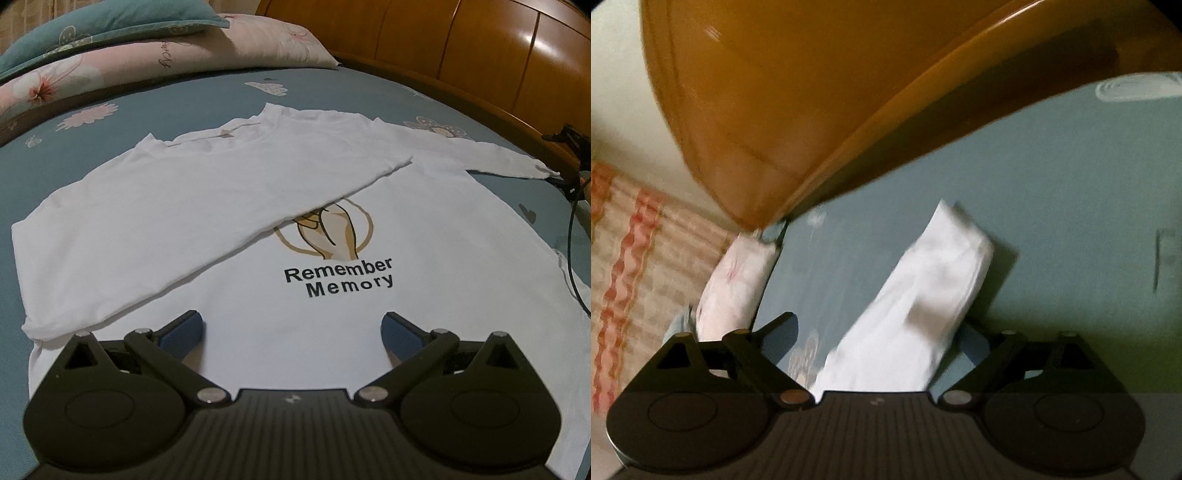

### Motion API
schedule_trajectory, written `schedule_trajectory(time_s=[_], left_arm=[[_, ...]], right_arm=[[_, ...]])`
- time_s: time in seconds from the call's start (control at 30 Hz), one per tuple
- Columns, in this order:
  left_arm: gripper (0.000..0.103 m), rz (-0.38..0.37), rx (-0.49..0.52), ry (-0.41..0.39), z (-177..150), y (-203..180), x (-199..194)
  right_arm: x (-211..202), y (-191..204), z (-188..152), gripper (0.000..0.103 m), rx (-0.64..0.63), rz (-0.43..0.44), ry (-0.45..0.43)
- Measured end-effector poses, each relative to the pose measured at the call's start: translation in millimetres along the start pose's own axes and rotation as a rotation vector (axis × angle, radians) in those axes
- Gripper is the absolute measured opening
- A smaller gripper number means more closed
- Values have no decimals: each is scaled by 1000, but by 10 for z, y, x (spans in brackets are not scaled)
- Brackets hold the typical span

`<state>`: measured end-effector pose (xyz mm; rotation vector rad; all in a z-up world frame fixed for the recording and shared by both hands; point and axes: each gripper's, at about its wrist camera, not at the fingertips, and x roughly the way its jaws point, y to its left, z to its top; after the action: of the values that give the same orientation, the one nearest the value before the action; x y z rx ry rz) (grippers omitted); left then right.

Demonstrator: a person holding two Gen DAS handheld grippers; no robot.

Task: Fold clothes
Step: 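Lower the right tool to the sleeve cuff and close on it, then lift the sleeve with the right tool and carry it across the shirt front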

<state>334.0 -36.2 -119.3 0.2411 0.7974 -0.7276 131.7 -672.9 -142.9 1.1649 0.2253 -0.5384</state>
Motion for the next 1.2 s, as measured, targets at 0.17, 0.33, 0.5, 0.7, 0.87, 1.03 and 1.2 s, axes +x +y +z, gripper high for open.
schedule_trajectory(time_s=[0.17, 0.33, 0.5, 0.7, 0.87, 1.03, 1.2], left_arm=[[102, 4, -3, -1, -7, -3, -4], [102, 0, -4, -1, -6, 15, 0], [102, 4, -4, -3, -9, 10, 1], [102, 0, -4, -2, -8, 18, -1], [102, 18, 2, 11, 14, -3, -17], [102, 75, 7, 16, 54, 7, -83], [102, 87, -5, -6, 77, 53, -186]], right_arm=[[181, 76, 30, 94, -89, -6, -30], [355, 153, 158, 89, -116, -51, -65], [225, 94, 102, 27, -152, -167, -76], [145, 199, 76, 13, -202, -256, -53], [149, 734, -64, 13, -349, -254, -15], [204, 1494, -317, 13, -509, -201, 34], [295, 2255, -739, 13, -710, -154, 72]])
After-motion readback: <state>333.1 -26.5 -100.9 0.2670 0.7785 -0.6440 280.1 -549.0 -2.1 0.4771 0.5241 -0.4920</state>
